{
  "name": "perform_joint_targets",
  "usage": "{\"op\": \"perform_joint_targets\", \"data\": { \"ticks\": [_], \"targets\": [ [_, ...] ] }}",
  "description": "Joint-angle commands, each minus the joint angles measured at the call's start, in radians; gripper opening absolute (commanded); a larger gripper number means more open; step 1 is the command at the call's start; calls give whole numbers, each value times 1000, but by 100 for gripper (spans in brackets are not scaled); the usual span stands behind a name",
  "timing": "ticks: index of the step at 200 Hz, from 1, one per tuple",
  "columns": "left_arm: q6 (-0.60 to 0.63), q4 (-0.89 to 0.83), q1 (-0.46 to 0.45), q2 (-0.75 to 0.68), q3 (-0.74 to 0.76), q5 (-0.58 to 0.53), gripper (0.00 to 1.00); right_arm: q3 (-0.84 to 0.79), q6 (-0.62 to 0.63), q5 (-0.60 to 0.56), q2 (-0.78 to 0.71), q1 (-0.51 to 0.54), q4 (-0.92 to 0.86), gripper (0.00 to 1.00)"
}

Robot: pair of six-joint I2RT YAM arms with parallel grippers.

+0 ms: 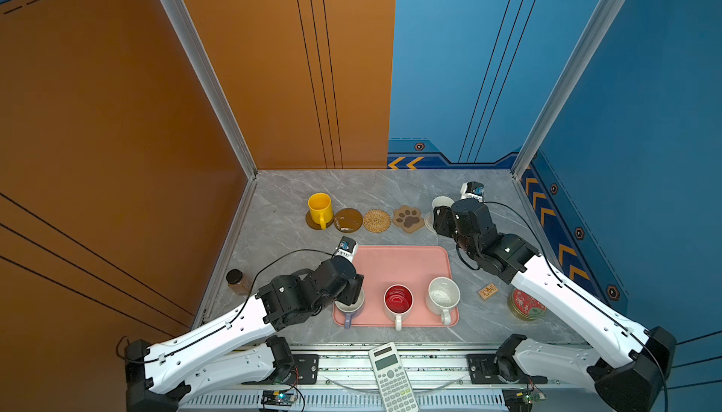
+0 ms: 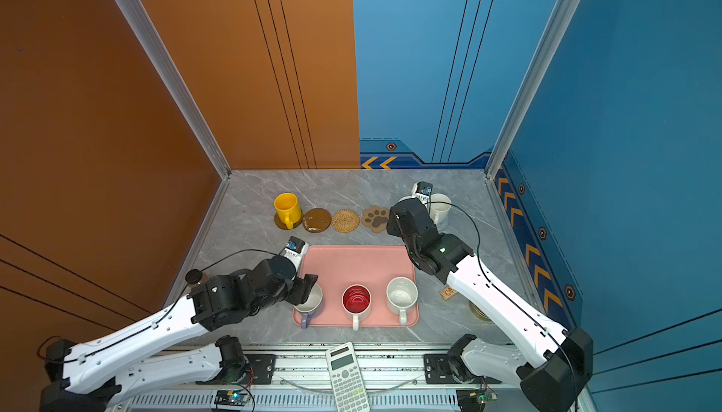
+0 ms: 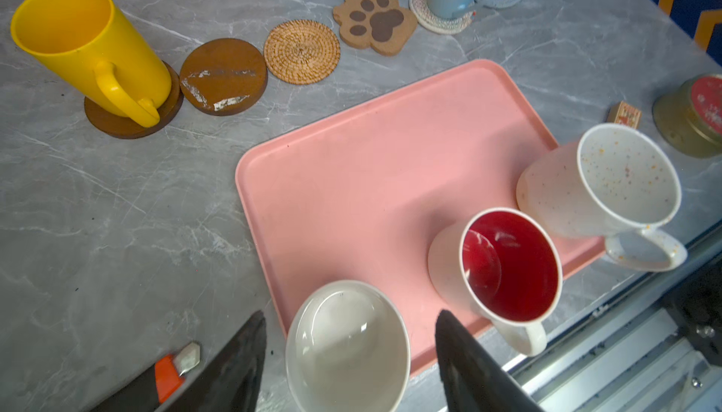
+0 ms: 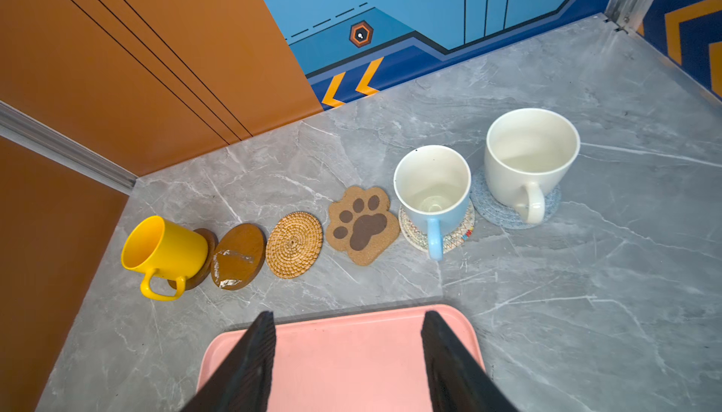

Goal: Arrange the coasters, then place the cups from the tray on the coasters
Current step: 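Lift the right gripper away while the left gripper moves over the purple-handled mug, then lower the left gripper onto the rim of the white purple-handled mug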

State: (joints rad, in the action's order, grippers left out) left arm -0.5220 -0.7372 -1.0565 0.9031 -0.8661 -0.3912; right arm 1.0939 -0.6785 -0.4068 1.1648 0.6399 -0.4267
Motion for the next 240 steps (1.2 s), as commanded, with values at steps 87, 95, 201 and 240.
{"op": "perform_joint_targets", "data": {
  "ticks": [87,95,201,240],
  "targets": [
    [-505,-302,-286,87,45,-141,65,-88,-29,61,-25,-119,11,59],
    [-533,-301,-294,93,57,-142,65,-89,-30,66,-22,-121,15,59],
    [-722,-260,-369,211,141,-201,71,-88,-47,145,52,-143,60,59],
    [-708,-164,-363,218,191,-187,70,-83,-51,155,67,-143,61,59]
  ]
}}
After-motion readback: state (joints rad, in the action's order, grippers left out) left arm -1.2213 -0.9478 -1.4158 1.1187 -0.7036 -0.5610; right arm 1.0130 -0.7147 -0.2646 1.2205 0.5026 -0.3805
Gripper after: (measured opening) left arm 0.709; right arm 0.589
